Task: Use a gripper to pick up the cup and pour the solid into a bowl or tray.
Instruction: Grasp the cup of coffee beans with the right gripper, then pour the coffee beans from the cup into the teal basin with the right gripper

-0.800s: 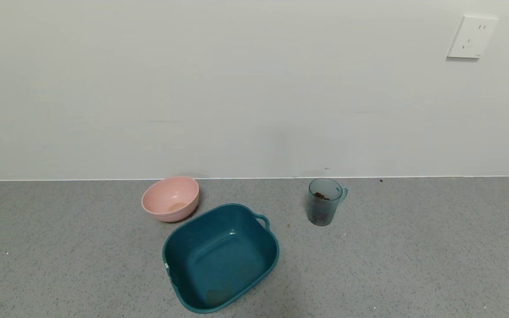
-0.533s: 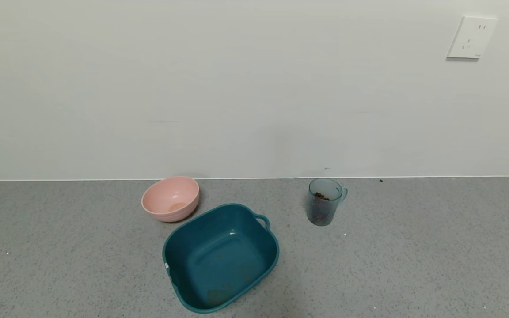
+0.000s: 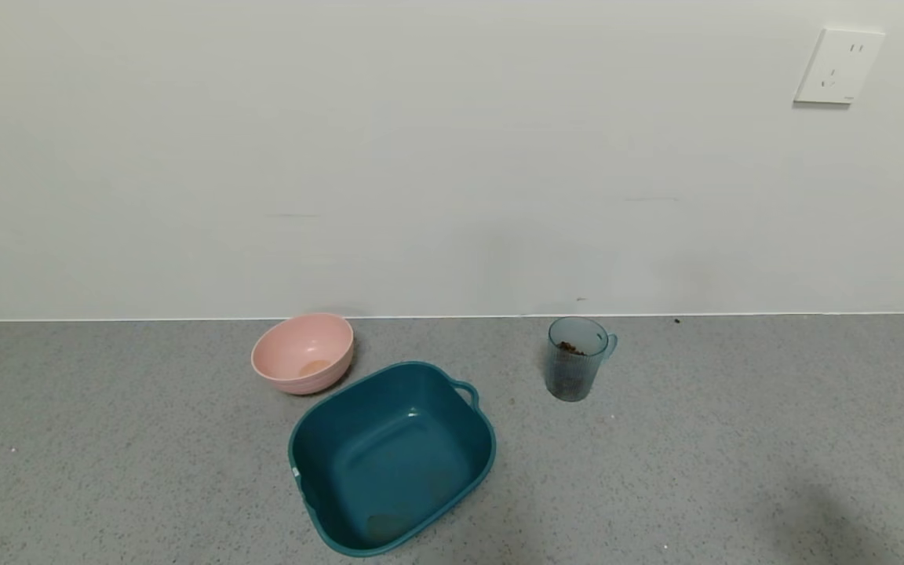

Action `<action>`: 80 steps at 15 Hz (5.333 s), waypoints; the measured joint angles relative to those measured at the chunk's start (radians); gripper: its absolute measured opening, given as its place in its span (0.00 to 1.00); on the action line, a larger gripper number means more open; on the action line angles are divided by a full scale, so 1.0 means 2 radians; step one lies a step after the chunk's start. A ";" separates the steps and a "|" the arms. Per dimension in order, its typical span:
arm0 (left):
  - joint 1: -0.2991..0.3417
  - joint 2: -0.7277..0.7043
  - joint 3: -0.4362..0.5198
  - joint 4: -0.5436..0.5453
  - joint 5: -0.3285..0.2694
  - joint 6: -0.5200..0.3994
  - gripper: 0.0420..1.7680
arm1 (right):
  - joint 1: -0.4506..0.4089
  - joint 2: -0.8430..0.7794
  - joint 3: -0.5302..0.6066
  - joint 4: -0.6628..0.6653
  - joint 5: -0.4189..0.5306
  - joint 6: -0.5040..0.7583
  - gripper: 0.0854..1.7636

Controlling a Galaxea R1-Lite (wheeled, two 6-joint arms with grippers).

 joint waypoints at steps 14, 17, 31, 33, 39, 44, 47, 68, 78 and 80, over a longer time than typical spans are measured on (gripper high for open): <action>0.000 0.000 0.000 0.000 0.000 0.000 0.99 | 0.179 0.456 -0.034 -0.288 -0.102 0.004 0.97; 0.000 0.000 0.000 0.000 0.000 0.000 0.99 | 0.205 0.521 -0.034 -0.352 -0.127 0.005 0.97; 0.000 0.000 0.000 0.000 0.000 0.000 0.99 | 0.241 0.735 -0.189 -0.438 -0.235 0.049 0.97; 0.000 0.000 0.000 0.000 0.000 0.000 0.99 | 0.244 0.750 -0.212 -0.439 -0.252 0.054 0.97; 0.000 0.000 0.000 0.000 0.000 0.000 0.99 | 0.259 0.781 -0.267 -0.441 -0.300 0.057 0.97; 0.000 0.000 0.000 0.000 0.000 0.000 0.99 | 0.263 0.809 -0.283 -0.487 -0.328 0.056 0.97; 0.000 0.000 0.000 0.000 0.000 0.000 0.99 | 0.268 0.824 -0.284 -0.508 -0.332 0.056 0.97; 0.000 0.000 0.000 0.000 0.000 0.000 0.99 | 0.266 0.835 -0.283 -0.514 -0.331 0.054 0.74; 0.000 0.000 0.000 0.000 0.000 0.000 0.99 | 0.267 0.767 -0.269 -0.452 -0.309 0.049 0.74; 0.000 0.000 0.000 0.000 0.000 0.000 0.99 | 0.268 0.744 -0.270 -0.426 -0.294 0.037 0.74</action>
